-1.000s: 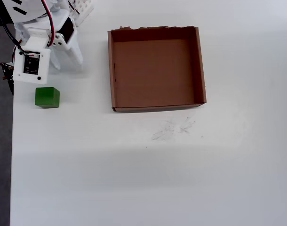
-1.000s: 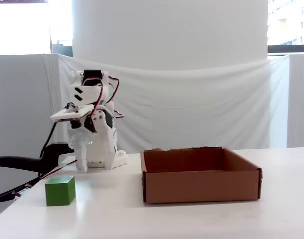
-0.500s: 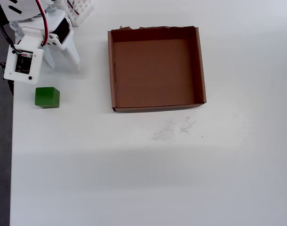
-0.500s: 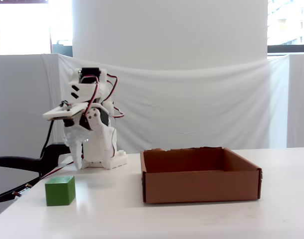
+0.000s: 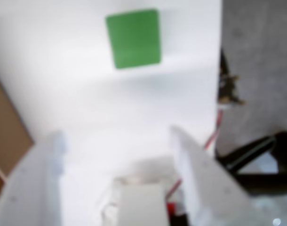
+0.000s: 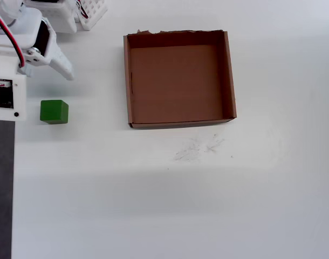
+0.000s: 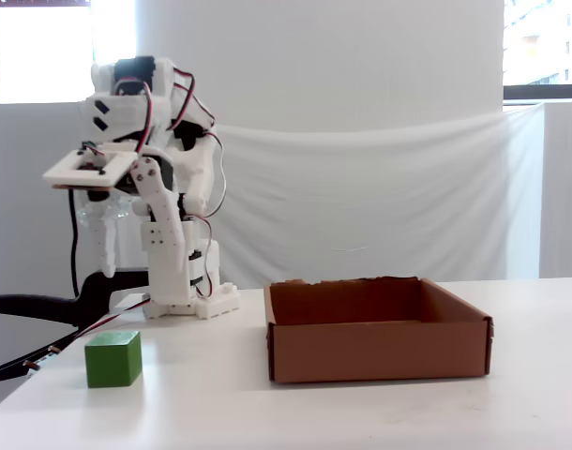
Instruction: Grasp a green cube and put it in a box.
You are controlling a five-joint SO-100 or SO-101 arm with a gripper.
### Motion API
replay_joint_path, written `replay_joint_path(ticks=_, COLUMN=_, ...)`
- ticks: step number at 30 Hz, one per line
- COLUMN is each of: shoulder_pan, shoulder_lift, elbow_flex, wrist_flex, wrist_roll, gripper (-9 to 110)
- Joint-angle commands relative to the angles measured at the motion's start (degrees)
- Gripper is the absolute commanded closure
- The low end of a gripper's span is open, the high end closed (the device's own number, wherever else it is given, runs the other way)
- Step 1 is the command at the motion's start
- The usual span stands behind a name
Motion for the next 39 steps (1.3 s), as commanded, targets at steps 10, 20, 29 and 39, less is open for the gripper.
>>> replay_joint_path(ticks=10, shoulder_pan=3.4, shoulder_lift=-20.7, elbow_flex=-15.1, wrist_flex=-8.0, wrist_roll=-6.6, gripper=70)
replay_joint_path(ticks=20, shoulder_pan=2.2, shoulder_lift=-29.1, elbow_flex=-13.5, wrist_flex=-17.0, wrist_roll=-6.7, gripper=70)
replay_joint_path(ticks=29, shoulder_pan=0.4, shoulder_lift=-28.7, elbow_flex=-5.3, wrist_flex=-23.1, wrist_roll=-6.0, gripper=72)
replay_joint_path(ticks=39, shoulder_pan=-0.4, shoulder_lift=-28.2, elbow_flex=0.0, wrist_flex=-28.8, wrist_roll=-5.8, gripper=76)
